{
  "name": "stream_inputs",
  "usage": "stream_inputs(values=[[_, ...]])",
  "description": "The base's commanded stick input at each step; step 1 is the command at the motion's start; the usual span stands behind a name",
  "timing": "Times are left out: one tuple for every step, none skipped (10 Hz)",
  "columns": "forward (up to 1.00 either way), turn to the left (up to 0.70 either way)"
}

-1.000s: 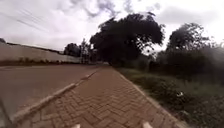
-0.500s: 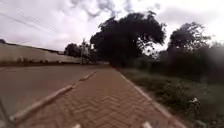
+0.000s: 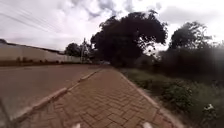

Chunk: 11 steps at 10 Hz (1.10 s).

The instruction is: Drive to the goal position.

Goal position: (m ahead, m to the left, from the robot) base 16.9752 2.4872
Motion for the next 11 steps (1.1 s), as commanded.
stream_inputs(values=[[0.5,0.0],[0.5,0.0],[0.5,0.0],[0.5,0.0],[0.5,0.0],[0.5,0.0],[0.5,0.0],[0.5,0.0],[0.5,0.0],[0.5,0.0],[0.5,0.0]])
